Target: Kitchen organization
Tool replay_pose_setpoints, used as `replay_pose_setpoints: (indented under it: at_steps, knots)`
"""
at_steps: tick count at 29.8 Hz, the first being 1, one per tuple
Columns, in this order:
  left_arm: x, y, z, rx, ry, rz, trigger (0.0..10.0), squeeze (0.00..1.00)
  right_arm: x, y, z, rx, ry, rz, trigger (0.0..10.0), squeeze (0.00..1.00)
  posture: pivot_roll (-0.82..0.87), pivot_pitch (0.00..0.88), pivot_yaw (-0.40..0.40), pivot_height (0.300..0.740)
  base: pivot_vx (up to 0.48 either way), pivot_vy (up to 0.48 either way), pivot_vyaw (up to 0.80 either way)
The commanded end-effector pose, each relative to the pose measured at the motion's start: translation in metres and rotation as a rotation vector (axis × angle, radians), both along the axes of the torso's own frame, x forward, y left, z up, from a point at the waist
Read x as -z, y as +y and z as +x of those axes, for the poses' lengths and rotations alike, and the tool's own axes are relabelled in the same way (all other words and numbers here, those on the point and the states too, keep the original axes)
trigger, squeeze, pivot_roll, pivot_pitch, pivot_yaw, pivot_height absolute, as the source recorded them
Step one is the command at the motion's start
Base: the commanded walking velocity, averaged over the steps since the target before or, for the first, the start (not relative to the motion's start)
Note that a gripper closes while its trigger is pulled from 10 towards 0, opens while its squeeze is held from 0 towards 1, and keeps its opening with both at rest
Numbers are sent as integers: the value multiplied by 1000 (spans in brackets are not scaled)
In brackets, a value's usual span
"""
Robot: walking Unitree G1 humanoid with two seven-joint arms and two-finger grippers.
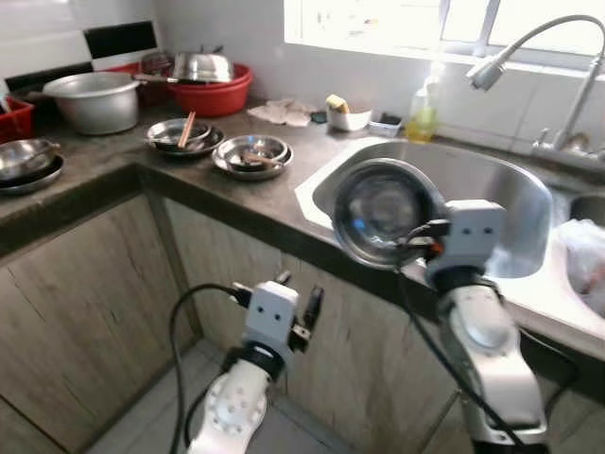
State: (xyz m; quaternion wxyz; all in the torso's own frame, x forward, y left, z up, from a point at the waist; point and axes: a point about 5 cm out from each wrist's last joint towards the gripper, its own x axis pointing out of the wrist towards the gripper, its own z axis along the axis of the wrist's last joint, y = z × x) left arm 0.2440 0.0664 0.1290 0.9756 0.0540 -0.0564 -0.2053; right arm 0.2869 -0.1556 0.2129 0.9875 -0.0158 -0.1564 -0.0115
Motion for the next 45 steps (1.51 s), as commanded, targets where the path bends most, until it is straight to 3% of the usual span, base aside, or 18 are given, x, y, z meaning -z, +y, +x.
replay_pose_setpoints:
  at_steps: [1,15,21,28,36,45]
  knots:
    - [0,7,2,-19,-2,8,10000,0,-8,8,3,-31,-22,10,10000,0,-5,0,-55,740,326,0,0]
    - [0,7,1,-14,-1,9,10000,0,-7,-3,12,19,16,16,10000,0,-5,0,-54,740,328,0,0]
    - [0,6,1,-14,0,9,10000,0,-5,-3,14,19,39,14,10000,0,-7,0,-51,740,329,0,-699]
    - [1,6,0,-17,6,10,10000,0,6,-9,21,60,141,12,10000,0,-7,0,-56,740,308,0,-107]
    - [2,6,0,-28,20,2,10000,0,9,-12,26,53,190,14,10000,0,-6,0,-61,740,134,0,0]
    - [4,4,-3,-18,30,-3,10000,0,30,-22,48,60,422,39,10000,0,-5,0,-64,740,0,0,0]
